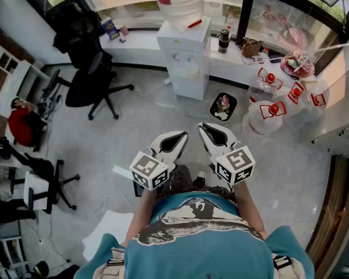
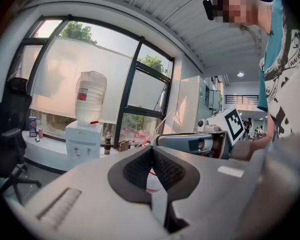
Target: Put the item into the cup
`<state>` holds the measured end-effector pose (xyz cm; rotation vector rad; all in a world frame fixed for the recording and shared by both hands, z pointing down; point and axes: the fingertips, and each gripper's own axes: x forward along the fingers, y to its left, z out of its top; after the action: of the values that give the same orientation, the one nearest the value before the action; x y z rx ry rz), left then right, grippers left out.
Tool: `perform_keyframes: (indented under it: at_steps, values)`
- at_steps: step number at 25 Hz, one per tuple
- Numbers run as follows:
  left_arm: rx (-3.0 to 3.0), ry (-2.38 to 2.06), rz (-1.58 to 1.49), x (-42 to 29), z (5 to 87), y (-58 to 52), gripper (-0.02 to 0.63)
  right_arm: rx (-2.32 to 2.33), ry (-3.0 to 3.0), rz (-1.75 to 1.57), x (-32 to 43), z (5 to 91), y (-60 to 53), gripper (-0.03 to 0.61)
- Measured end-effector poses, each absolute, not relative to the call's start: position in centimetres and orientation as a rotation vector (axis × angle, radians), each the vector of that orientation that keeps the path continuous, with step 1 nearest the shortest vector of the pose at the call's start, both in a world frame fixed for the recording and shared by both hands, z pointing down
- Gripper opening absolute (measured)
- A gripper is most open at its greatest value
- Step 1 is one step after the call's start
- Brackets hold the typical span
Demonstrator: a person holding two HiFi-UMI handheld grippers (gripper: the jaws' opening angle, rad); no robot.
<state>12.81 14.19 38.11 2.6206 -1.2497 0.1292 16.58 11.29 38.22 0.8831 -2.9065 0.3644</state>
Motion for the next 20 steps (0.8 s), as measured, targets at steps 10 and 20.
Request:
perform_keyframes:
  at_steps: [10,20]
  values:
    - [2.619,-1.25,0.117,12.8,37.9,13.4,0.012,0.928,-2.929,0.461,17.2,38.2,9.9,0.037]
    - [2.603,-1.199,0.11,11.5,38.6,10.3,0.013,0.942,-2.902,0.523,15.6,39.0,6.5,0.038]
